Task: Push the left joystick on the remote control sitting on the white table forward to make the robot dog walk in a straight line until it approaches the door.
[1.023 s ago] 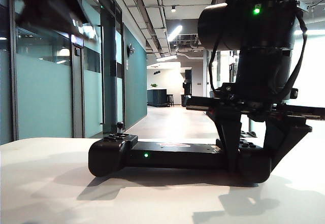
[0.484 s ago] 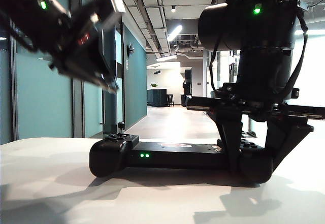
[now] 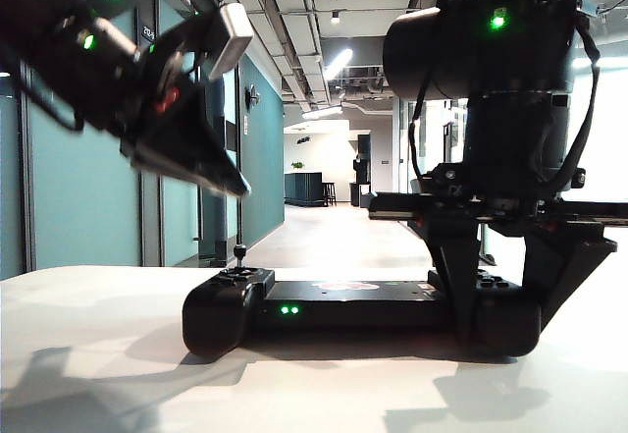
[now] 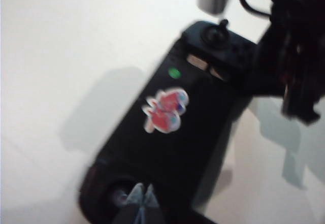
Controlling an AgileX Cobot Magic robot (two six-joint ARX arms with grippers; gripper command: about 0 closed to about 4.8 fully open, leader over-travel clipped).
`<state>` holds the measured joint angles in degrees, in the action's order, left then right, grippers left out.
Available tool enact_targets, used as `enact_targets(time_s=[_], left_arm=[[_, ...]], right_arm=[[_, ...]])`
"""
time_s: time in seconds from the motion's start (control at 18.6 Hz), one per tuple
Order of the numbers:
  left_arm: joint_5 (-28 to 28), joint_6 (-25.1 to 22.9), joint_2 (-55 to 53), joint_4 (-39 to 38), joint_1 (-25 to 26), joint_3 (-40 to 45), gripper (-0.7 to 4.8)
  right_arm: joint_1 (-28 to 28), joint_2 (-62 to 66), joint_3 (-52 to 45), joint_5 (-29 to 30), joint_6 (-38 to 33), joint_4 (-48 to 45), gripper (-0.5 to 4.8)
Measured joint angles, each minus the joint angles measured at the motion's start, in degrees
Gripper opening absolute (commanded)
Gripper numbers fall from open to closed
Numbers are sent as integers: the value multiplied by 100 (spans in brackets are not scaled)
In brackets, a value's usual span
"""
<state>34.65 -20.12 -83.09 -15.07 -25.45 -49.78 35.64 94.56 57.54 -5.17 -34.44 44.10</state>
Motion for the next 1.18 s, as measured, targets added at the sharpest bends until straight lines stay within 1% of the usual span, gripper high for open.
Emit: enact_targets(time_s=[0.16,0.48,0.86,1.18], left_arm=[[94,0,-7,374,0,452,-5],[249,-48,-116,828,0,494,-6],[361,-85,-588,907,0,496,-5],[352,-85,-809,1152,-2,496,-6]], right_arm=[[0,0,0,-39,9,20,138],[0,0,0,-46,17,44,138],[0,0,0,-61,17,57,138],[0,0,0,-61,15,57,138]])
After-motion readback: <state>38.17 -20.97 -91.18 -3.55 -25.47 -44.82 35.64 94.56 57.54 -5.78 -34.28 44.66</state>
